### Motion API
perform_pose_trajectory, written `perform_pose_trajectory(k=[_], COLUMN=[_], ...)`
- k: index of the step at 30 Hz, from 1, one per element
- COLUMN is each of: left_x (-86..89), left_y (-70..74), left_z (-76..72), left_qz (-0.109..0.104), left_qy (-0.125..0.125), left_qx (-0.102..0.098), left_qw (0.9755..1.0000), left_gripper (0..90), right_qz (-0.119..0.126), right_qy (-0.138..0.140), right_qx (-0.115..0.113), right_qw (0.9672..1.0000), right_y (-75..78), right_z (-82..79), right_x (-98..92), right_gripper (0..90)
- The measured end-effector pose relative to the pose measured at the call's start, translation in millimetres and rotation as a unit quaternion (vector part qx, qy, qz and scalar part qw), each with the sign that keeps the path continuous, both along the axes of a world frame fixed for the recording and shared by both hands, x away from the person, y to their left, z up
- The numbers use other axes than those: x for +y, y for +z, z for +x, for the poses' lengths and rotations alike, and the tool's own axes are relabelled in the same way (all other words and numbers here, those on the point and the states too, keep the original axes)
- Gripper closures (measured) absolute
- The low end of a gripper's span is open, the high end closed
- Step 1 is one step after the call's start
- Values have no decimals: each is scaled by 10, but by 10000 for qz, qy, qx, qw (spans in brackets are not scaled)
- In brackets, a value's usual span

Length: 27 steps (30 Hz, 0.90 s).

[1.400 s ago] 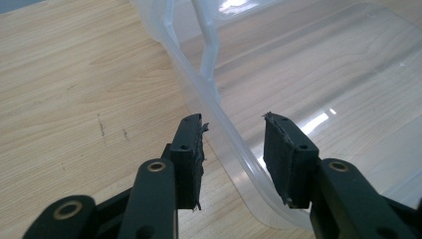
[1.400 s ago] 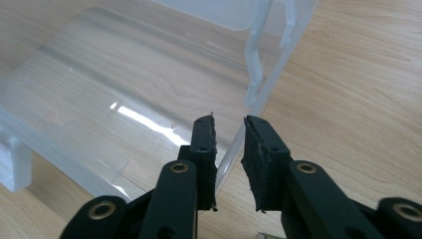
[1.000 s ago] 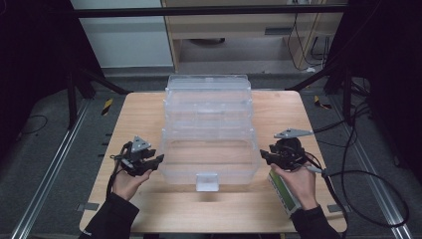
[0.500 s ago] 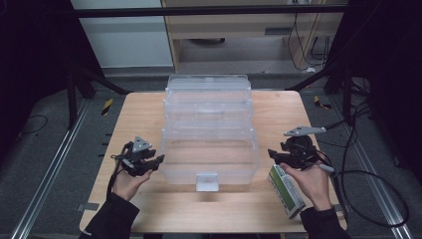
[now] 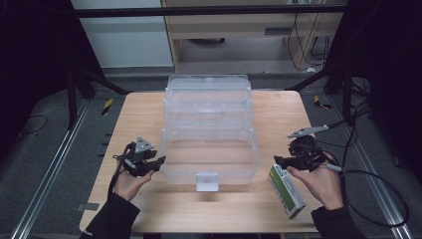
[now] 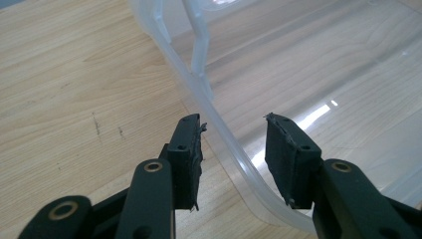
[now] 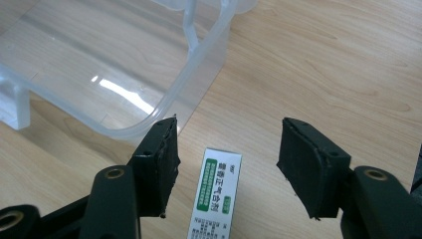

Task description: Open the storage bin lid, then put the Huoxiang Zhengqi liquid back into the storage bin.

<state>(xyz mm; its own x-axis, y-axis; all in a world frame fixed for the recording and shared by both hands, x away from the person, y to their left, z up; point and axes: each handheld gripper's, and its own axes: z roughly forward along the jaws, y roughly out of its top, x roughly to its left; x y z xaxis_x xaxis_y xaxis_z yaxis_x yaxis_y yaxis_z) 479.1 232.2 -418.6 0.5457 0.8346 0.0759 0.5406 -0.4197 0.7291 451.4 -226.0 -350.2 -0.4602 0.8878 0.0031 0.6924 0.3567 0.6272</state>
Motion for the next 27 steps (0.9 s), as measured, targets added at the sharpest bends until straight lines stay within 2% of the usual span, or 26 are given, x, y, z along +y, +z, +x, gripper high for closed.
perform_pose_trajectory(k=[9,16,19,27], left_x=[8,55,149,351], left_y=[45,169,249,271], left_z=[-19,-65,-79,-48], left_qz=[-75,-144,-167,-211], left_qy=[-4,34,191,534], left_qx=[-29,-194,-299,-360], left_qw=[10000,9997,9992,9977], left_gripper=[551,528,513,494], right_qz=[-25,-115,-160,-262], right_qy=[-20,-20,-2,43], right_qx=[267,409,503,672], right_qw=[9996,9991,9986,9974], right_y=[52,45,31,-21], right_z=[-61,-108,-118,-130], right_x=[-32,-45,-37,-4], right_gripper=[399,401,411,437])
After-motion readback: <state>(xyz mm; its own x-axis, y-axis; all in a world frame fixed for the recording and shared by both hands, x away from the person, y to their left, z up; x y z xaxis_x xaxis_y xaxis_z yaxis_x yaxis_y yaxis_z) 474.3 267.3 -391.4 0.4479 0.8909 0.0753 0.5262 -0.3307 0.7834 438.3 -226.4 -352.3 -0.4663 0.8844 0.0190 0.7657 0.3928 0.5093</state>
